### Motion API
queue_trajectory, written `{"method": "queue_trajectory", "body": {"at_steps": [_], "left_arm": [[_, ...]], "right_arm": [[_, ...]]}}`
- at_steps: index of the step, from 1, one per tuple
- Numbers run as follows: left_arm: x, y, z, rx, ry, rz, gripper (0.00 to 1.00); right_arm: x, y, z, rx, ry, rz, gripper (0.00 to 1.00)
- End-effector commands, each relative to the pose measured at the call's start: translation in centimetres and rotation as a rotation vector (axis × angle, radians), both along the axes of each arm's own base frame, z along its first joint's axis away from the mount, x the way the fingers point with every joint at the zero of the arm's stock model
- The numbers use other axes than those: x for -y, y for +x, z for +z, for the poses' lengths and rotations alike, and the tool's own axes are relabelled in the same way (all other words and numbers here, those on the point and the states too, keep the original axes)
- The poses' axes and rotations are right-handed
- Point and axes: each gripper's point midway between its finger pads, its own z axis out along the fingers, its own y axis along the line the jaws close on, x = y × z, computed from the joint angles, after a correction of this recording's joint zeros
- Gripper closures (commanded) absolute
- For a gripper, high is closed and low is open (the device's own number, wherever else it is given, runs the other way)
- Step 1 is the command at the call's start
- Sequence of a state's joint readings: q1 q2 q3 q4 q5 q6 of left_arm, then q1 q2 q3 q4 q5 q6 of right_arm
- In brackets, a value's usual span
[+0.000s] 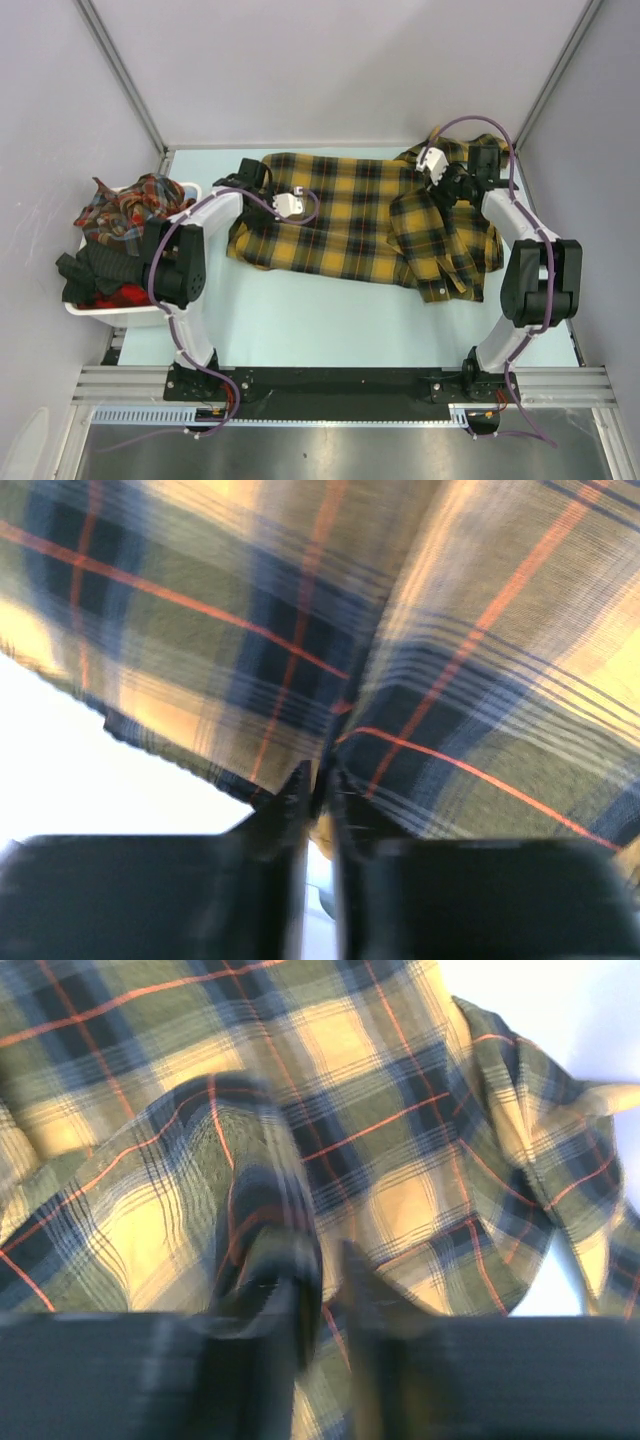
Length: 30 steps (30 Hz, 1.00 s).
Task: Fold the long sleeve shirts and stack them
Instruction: Fold the shirt
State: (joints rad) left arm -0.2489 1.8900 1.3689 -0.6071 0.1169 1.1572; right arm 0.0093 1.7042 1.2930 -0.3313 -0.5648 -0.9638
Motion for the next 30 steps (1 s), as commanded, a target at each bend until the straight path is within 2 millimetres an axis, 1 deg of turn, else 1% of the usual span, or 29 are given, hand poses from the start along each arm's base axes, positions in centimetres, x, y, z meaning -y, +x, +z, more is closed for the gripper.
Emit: {"method": "queue_trajectory", "body": {"at_steps": [1,2,3,4,5,6,7,8,9,10,11,12,13,15,16,17,18,19,20,21,22,23,24,25,26,27,28,29,30], "left_arm": [[-0.8,2.1,3.7,0.041,-0.127,0.179,0.69],[-1.0,1.2,4.8,0.031,-0.155,0.2,0.63],[-1.1,0.5,5.3,0.015,-0.193,0.243,0.56],[-1.3,-0.6,5.5,-0.013,-0.233,0.267,0.49],[-1.3,-1.9,6.7,-0.019,-0.262,0.284,0.47],[-1.3,-2.9,7.0,-0.036,-0.289,0.325,0.45],[-1.3,-4.5,6.3,-0.077,-0.299,0.348,0.35],[-1.2,-5.6,6.3,-0.099,-0.312,0.371,0.34],[-1.1,-6.6,7.2,-0.096,-0.348,0.415,0.33],[-0.9,-7.9,6.4,-0.134,-0.363,0.435,0.32],[-0.8,-8.6,6.4,-0.153,-0.39,0.485,0.32],[-0.8,-9.1,6.6,-0.15,-0.408,0.517,0.32],[-0.9,-9.7,6.2,-0.166,-0.413,0.551,0.32],[-0.6,-10.5,6.2,-0.197,-0.458,0.627,0.33],[-0.7,-10.7,5.7,-0.203,-0.468,0.659,0.34],[-1.0,-10.9,5.4,-0.206,-0.471,0.734,0.34],[-1.2,-11.1,5.1,-0.214,-0.469,0.763,0.34],[-1.5,-11.2,4.5,-0.221,-0.452,0.804,0.37],[-2.0,-11.3,4.1,-0.224,-0.437,0.876,0.39],[-2.2,-11.6,3.5,-0.24,-0.427,0.893,0.42],[-2.3,-11.8,3.1,-0.246,-0.418,0.909,0.43],[-2.4,-11.9,2.8,-0.247,-0.418,0.932,0.43],[-2.5,-12.1,2.5,-0.245,-0.415,0.944,0.44],[-2.6,-12.3,1.9,-0.25,-0.412,0.952,0.44],[-2.6,-12.4,1.6,-0.255,-0.411,0.973,0.44],[-2.8,-12.7,1.1,-0.259,-0.399,0.991,0.44],[-2.9,-12.7,0.7,-0.263,-0.393,1.011,0.44],[-3.0,-12.8,0.3,-0.272,-0.383,1.02,0.44],[-3.1,-13.0,-0.1,-0.276,-0.374,1.03,0.44]], "right_arm": [[1.3,1.3,2.3,-0.004,-0.044,-0.082,0.63],[1.6,0.7,3.2,-0.002,-0.048,-0.085,0.55],[3.8,0.2,3.3,-0.015,-0.063,-0.128,0.4],[4.6,-1.0,3.4,-0.041,-0.076,-0.135,0.28],[5.3,-1.8,4.4,-0.03,-0.086,-0.143,0.2],[6.1,-2.6,4.9,-0.033,-0.099,-0.164,0.16],[7.0,-3.9,4.9,-0.068,-0.101,-0.187,0.16],[7.0,-4.7,5.2,-0.086,-0.087,-0.202,0.15],[6.7,-6.1,6.3,-0.085,-0.079,-0.199,0.15],[5.5,-7.9,5.7,-0.138,-0.072,-0.172,0.15],[4.5,-8.9,6.0,-0.152,-0.053,-0.172,0.17],[3.4,-10.6,5.7,-0.167,-0.039,-0.161,0.17],[0.2,-11.7,5.7,-0.165,-0.032,-0.093,0.18],[-2.9,-13.5,4.5,-0.17,-0.02,-0.07,0.21],[-4.3,-14.1,3.8,-0.172,-0.023,-0.05,0.23],[-7.0,-15.3,3.1,-0.177,-0.027,0.0,0.26],[-8.4,-15.1,3.1,-0.137,-0.02,0.02,0.28],[-9.2,-16.0,0.8,-0.171,-0.044,0.031,0.3],[-10.9,-16.8,-0.2,-0.174,-0.072,0.074,0.34],[-11.9,-16.8,-0.7,-0.169,-0.06,0.079,0.36],[-12.5,-17.3,-2.3,-0.198,-0.074,0.09,0.37],[-13.4,-17.6,-2.9,-0.199,-0.084,0.106,0.39],[-14.2,-17.4,-3.2,-0.183,-0.08,0.115,0.39],[-14.7,-17.4,-3.8,-0.183,-0.089,0.122,0.39],[-14.9,-17.4,-5.1,-0.198,-0.116,0.115,0.39],[-16.1,-17.5,-5.3,-0.182,-0.115,0.14,0.4],[-16.6,-17.5,-5.7,-0.184,-0.113,0.136,0.4],[-17.0,-17.6,-6.7,-0.197,-0.133,0.138,0.4],[-17.9,-17.8,-7.0,-0.184,-0.133,0.153,0.4]]}}
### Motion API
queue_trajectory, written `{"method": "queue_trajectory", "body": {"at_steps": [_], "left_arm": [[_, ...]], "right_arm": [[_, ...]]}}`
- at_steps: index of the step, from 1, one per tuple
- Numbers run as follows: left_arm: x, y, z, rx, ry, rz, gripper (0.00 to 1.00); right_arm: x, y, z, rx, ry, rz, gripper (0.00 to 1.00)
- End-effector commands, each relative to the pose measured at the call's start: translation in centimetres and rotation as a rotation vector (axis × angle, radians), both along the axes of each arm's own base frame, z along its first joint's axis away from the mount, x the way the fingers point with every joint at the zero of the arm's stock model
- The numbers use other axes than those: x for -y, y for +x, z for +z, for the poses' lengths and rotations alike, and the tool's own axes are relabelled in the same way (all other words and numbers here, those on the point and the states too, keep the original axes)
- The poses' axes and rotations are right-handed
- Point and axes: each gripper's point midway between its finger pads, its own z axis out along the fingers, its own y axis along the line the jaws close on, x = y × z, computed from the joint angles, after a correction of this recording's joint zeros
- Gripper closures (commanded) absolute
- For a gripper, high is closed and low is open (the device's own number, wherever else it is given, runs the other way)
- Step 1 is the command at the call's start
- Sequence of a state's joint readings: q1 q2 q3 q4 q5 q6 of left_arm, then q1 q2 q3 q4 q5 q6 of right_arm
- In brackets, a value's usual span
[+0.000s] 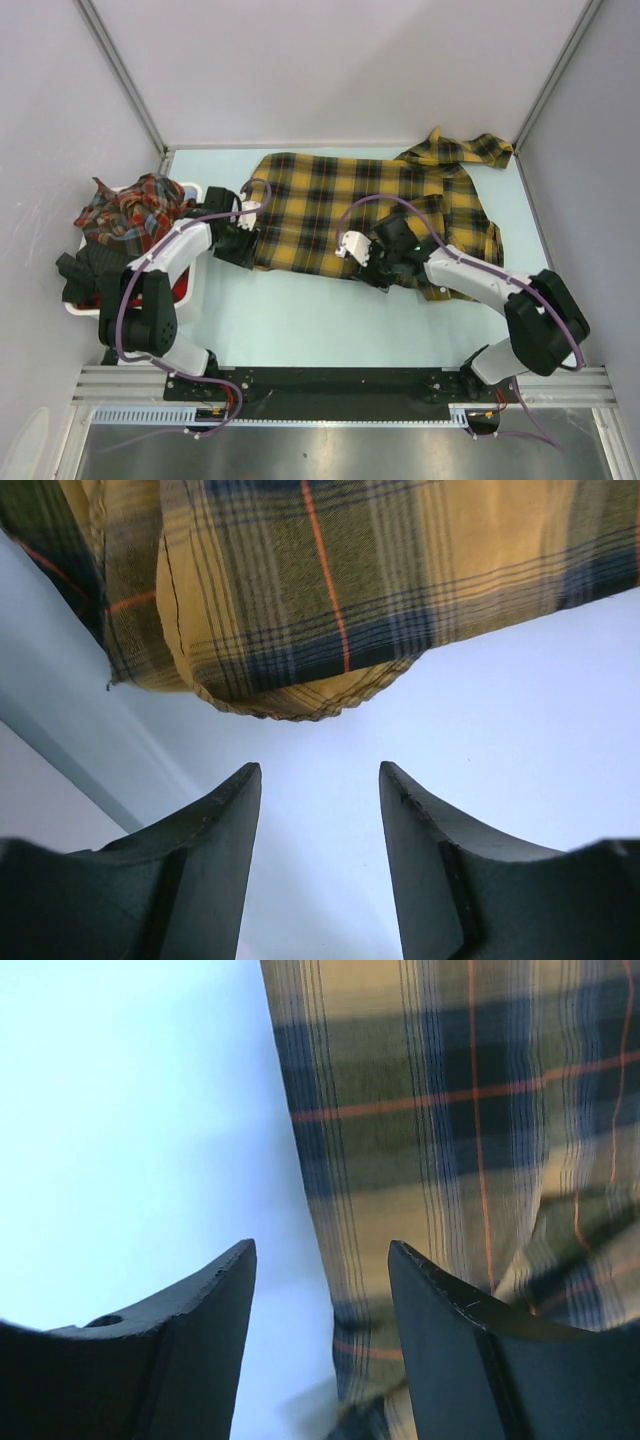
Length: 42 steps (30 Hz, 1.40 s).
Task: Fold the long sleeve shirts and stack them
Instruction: Fold the shirt
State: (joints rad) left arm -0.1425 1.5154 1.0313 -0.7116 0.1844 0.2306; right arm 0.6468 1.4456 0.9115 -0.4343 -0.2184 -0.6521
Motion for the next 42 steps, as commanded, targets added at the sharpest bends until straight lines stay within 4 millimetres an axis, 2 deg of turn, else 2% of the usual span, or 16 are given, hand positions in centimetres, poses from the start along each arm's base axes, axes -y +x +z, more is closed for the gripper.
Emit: {"method": "queue_trajectory", "body": {"at_steps": [1,2,7,12,15,18,19,21,25,26,28,32,35,42], "left_arm": [[-0.6,0.3,-1.4,-0.015,0.01,0.112,0.44],[-0.5,0.3,-1.5,-0.017,0.009,0.112,0.44],[-0.4,0.5,-1.7,-0.012,-0.004,0.136,0.38],[-0.2,0.3,-2.2,-0.032,-0.017,0.174,0.36],[-0.1,0.4,-3.0,-0.044,-0.018,0.189,0.37],[-0.1,0.7,-3.4,-0.04,-0.018,0.194,0.38],[-0.1,0.8,-3.6,-0.042,-0.02,0.196,0.39],[0.0,1.3,-3.7,-0.032,-0.022,0.201,0.4],[-0.2,2.6,-3.4,0.004,-0.021,0.215,0.43],[-0.3,2.9,-3.2,0.013,-0.027,0.222,0.44],[0.4,3.1,-2.7,0.012,-0.085,0.222,0.45],[2.1,2.7,-0.4,0.053,-0.204,0.204,0.35],[2.9,2.8,0.2,0.062,-0.25,0.209,0.32],[1.9,2.9,-2.7,0.013,-0.185,0.249,0.31]], "right_arm": [[-3.5,2.1,0.2,0.119,0.039,-0.032,0.4],[-3.8,2.0,-0.7,0.111,0.024,-0.028,0.4],[-5.0,2.9,-2.0,0.151,0.002,-0.045,0.42],[-6.2,3.6,-3.4,0.172,-0.011,-0.041,0.48],[-6.3,4.5,-3.8,0.196,-0.031,-0.061,0.6],[-6.0,4.7,-3.7,0.19,-0.037,-0.068,0.8],[-6.1,4.9,-3.1,0.191,-0.026,-0.07,0.94],[-5.7,5.3,-2.4,0.189,-0.019,-0.084,1.0],[-5.5,5.8,0.1,0.175,0.049,-0.089,1.0],[-5.3,6.5,0.7,0.175,0.061,-0.104,1.0],[-5.3,6.6,1.0,0.146,0.081,-0.107,1.0],[-5.4,7.4,1.3,0.131,0.104,-0.119,1.0],[-5.7,7.6,1.4,0.124,0.118,-0.121,1.0],[-5.8,8.7,2.3,0.113,0.152,-0.153,1.0]]}}
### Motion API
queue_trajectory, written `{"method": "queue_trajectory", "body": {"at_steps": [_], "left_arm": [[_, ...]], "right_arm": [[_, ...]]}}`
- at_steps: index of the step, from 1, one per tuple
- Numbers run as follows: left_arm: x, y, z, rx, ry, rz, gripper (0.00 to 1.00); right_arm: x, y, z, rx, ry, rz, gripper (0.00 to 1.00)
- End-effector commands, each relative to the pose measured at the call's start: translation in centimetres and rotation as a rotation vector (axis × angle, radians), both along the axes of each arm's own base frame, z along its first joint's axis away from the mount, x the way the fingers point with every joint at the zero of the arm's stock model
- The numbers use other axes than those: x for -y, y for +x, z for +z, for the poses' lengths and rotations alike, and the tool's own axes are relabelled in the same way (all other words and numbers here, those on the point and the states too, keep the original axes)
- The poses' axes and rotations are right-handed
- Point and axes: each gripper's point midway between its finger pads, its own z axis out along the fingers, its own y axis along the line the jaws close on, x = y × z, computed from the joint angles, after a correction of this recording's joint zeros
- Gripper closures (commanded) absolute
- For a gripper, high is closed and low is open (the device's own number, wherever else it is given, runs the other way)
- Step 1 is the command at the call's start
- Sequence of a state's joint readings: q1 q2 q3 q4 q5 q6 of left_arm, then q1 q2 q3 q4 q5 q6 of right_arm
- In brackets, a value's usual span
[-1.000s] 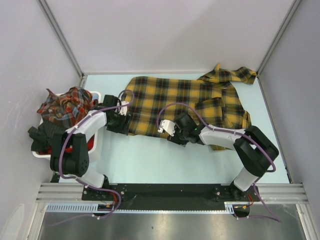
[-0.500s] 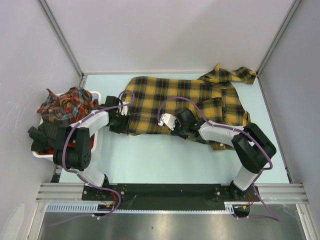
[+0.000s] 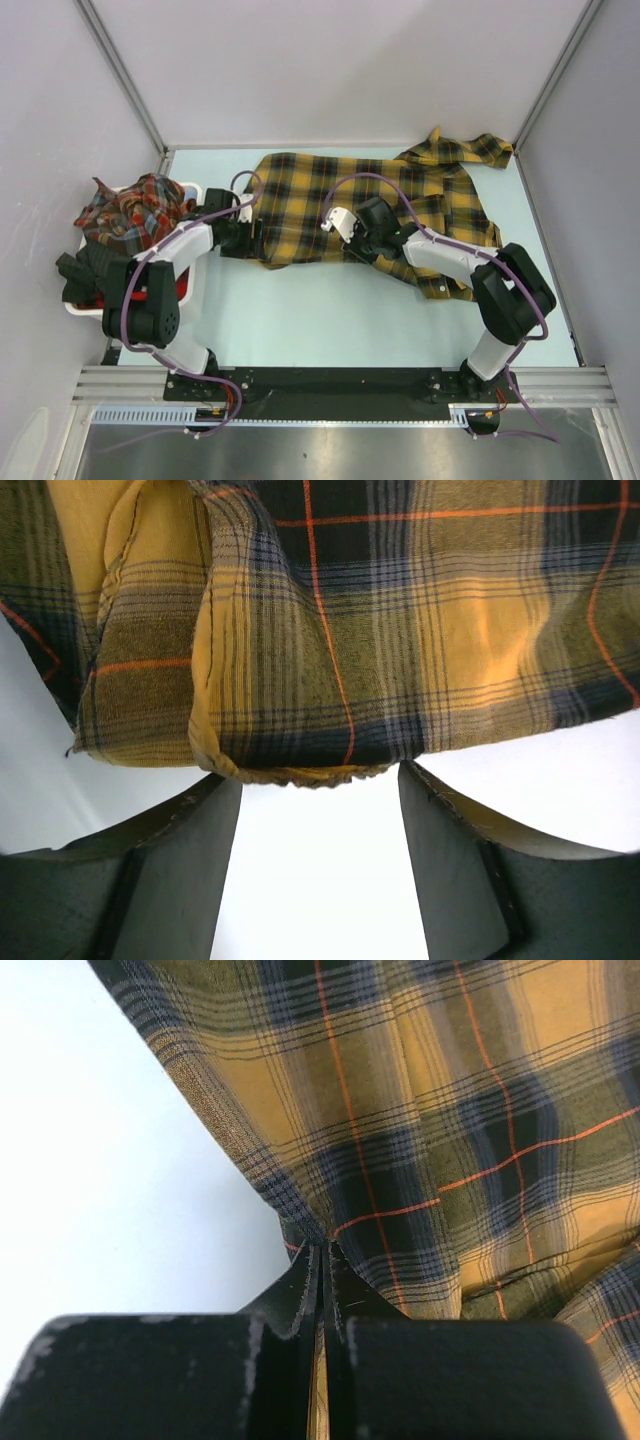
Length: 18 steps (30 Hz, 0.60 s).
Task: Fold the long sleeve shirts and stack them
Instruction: Fold the shirt
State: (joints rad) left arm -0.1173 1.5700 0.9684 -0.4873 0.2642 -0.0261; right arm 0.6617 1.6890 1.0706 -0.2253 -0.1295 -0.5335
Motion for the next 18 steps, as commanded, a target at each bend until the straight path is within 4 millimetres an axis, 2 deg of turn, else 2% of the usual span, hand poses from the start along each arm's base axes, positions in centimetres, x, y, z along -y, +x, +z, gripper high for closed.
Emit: {"method": "queue_trajectory", "body": {"at_steps": [1,4,7,11,15,18], "left_arm": [[-0.3,0.2,-1.5,-0.029,0.004,0.032,0.31],[-1.5,0.3,-2.2,-0.044,0.078,0.043,0.37],[-3.3,0.5,-1.7,-0.027,0.167,0.039,0.48],[-4.8,1.3,0.4,0.036,0.256,-0.007,0.62],[-6.0,2.3,2.1,0.086,0.359,-0.131,0.71],[-7.2,3.3,3.9,0.156,0.457,-0.209,0.86]], "right_arm": [[-1.2,2.1,3.1,0.039,0.092,-0.024,1.0],[-0.7,2.7,3.3,0.032,0.102,-0.044,1.0],[-0.1,3.1,3.7,0.035,0.104,-0.054,1.0],[0.8,3.5,3.8,0.036,0.102,-0.063,1.0],[1.5,4.3,4.5,0.043,0.117,-0.079,1.0],[1.8,4.9,5.2,0.048,0.132,-0.088,1.0]]}}
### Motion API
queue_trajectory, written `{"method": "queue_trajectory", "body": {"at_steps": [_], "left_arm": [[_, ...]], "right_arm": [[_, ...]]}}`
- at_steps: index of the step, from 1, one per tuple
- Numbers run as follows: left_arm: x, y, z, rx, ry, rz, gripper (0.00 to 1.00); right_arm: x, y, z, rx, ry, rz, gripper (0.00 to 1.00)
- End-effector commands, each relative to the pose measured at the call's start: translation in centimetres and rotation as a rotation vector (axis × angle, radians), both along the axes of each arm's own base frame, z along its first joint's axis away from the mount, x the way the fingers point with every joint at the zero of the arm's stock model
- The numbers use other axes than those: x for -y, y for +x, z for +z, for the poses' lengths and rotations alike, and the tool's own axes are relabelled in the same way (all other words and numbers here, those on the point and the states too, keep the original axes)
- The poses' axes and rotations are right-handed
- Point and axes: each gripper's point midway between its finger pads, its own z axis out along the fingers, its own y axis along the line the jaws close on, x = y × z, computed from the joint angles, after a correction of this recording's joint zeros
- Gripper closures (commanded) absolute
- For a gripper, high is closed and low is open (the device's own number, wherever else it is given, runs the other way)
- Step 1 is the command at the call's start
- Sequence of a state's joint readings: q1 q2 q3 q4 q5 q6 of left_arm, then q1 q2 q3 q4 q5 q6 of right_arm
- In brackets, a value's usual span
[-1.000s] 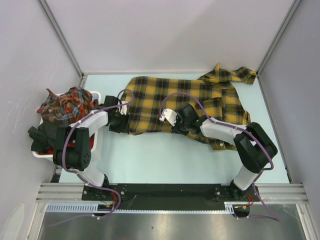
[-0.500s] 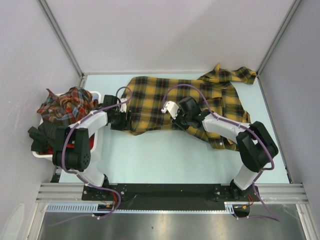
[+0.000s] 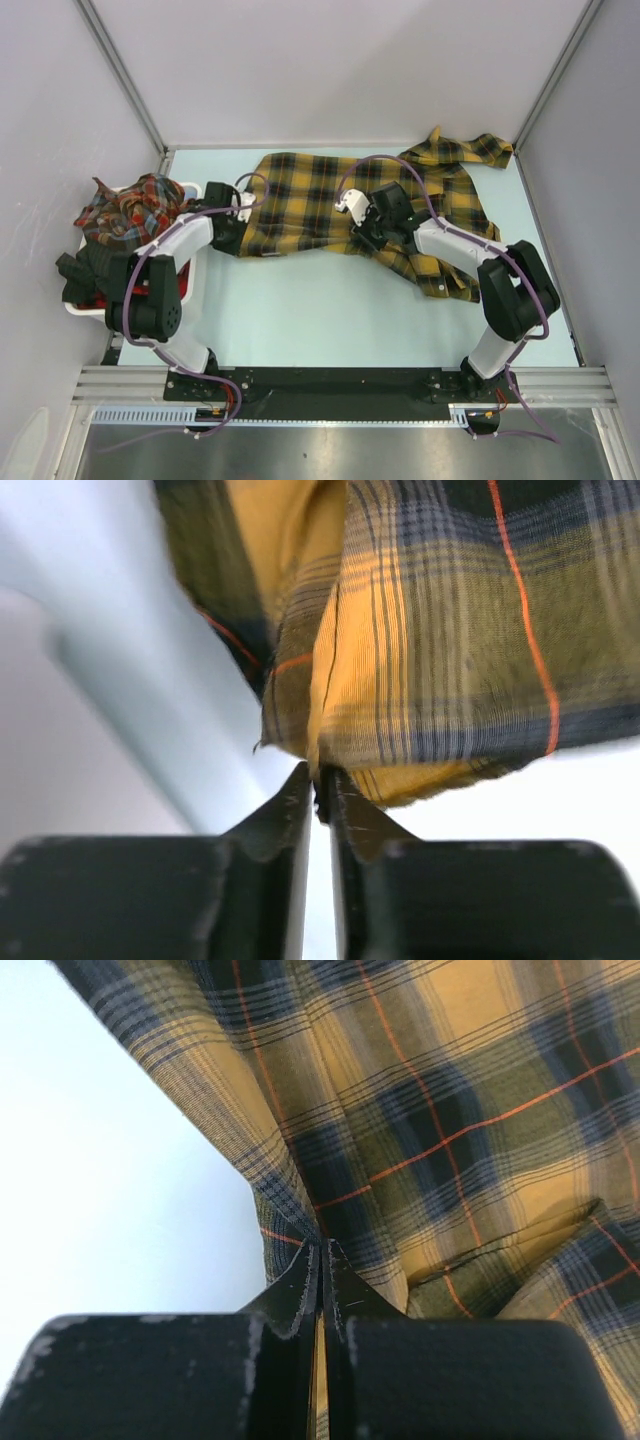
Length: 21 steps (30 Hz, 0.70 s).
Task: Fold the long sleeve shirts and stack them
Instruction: Fold the shirt
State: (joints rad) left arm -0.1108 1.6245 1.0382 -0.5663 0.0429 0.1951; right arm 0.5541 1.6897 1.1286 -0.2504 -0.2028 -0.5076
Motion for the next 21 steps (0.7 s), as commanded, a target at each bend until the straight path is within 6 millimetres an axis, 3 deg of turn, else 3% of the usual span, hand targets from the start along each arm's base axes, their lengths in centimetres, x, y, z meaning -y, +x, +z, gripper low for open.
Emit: {"method": "queue_trajectory", "body": {"at_steps": [1,6,9,13,16,17,18,21], "left_arm": [[-2.5,2.5,4.9,0.155,0.172,-0.151,0.91],[-2.8,2.4,6.0,0.187,0.242,-0.312,0.91],[-3.2,2.2,6.2,0.214,0.3,-0.411,0.85],[-2.5,1.1,6.3,0.227,0.304,-0.574,0.67],[-0.4,0.6,7.7,0.306,0.223,-0.663,0.53],[1.2,0.3,8.1,0.34,0.144,-0.698,0.48],[2.0,0.3,8.8,0.373,0.112,-0.709,0.39],[4.8,-0.4,9.3,0.447,0.021,-0.76,0.3]], "right_arm": [[-0.1,2.1,3.6,0.069,0.058,-0.016,1.0],[0.0,2.8,4.1,0.07,0.077,-0.027,1.0],[-0.2,3.1,4.3,0.07,0.089,-0.029,1.0],[-0.3,3.7,4.5,0.066,0.102,-0.04,1.0],[-0.6,3.9,4.9,0.066,0.113,-0.038,1.0],[-0.7,3.8,4.8,0.063,0.115,-0.038,1.0],[-0.7,3.8,4.9,0.064,0.117,-0.037,1.0],[-0.7,3.5,4.5,0.049,0.114,-0.034,1.0]]}}
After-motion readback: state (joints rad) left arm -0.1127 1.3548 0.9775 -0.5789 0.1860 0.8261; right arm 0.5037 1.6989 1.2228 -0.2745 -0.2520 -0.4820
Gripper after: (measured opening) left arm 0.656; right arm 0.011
